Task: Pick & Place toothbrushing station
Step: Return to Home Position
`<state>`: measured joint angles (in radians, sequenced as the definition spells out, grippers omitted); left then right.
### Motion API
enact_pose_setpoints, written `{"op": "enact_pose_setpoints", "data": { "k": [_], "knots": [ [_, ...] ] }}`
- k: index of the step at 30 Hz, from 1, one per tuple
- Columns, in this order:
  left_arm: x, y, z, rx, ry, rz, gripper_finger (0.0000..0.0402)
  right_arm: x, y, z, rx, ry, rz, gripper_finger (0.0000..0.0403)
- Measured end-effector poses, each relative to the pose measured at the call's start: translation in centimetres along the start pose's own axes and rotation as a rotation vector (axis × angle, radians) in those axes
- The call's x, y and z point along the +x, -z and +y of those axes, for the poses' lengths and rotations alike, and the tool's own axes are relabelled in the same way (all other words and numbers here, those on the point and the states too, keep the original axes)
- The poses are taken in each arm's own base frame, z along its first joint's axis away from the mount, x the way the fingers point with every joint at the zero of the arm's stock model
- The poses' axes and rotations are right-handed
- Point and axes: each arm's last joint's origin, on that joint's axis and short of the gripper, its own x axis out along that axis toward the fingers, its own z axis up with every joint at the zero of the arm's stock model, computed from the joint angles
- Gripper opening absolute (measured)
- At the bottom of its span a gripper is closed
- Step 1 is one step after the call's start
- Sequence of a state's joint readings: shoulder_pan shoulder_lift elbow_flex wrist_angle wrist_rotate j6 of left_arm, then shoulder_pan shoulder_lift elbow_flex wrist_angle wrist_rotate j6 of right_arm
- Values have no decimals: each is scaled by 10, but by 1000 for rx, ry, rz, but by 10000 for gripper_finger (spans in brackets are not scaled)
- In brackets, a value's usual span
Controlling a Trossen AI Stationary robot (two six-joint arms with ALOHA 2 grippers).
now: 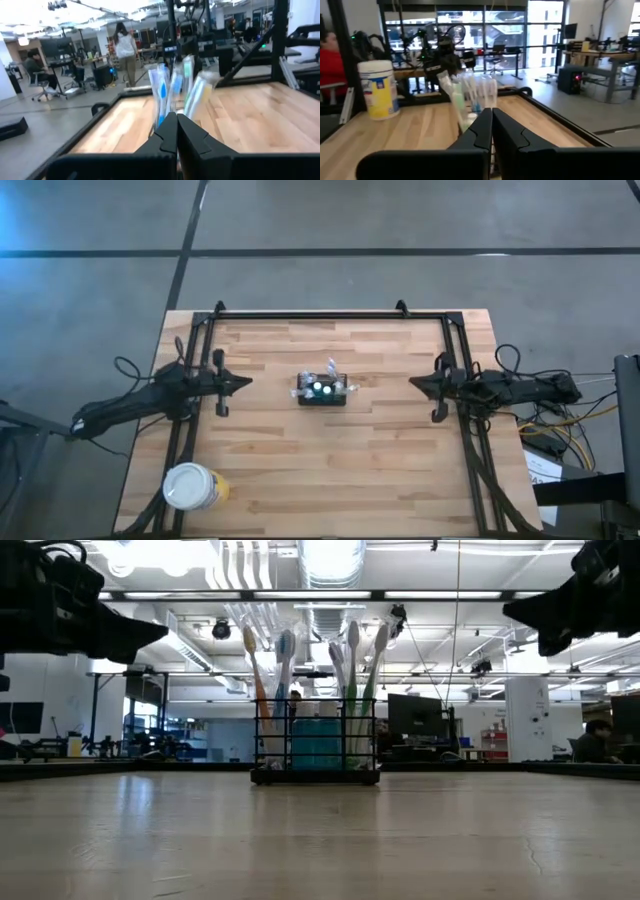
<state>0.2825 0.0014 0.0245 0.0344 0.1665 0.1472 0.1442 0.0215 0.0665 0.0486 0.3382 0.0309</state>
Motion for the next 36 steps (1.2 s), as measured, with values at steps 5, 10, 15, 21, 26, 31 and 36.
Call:
{"op": "enact_pose_setpoints", "data": {
  "k": [5, 10, 15, 21, 26, 31, 36],
  "knots": [
    [1, 5, -1, -7, 1, 10, 2, 1, 10, -5, 4, 52, 18, 8],
    [1, 5, -1, -6, 14, 12, 2, 2, 11, -10, 17, 58, 20, 8],
    [1, 6, -1, -30, 17, 17, 1, 3, 16, -16, 24, 113, 60, 8],
    [3, 10, 0, -81, -14, 67, 5, 4, 17, -20, 43, 138, 47, 8],
    [5, 13, 0, -92, -17, 98, 7, 4, 17, -20, 35, 136, 49, 8],
    [5, 15, 1, -88, -81, 131, 8, 4, 17, -21, 13, 164, 47, 8],
    [6, 16, 3, -103, -129, 148, 9, 4, 17, -21, -18, 170, 49, 8]
  ]
}}
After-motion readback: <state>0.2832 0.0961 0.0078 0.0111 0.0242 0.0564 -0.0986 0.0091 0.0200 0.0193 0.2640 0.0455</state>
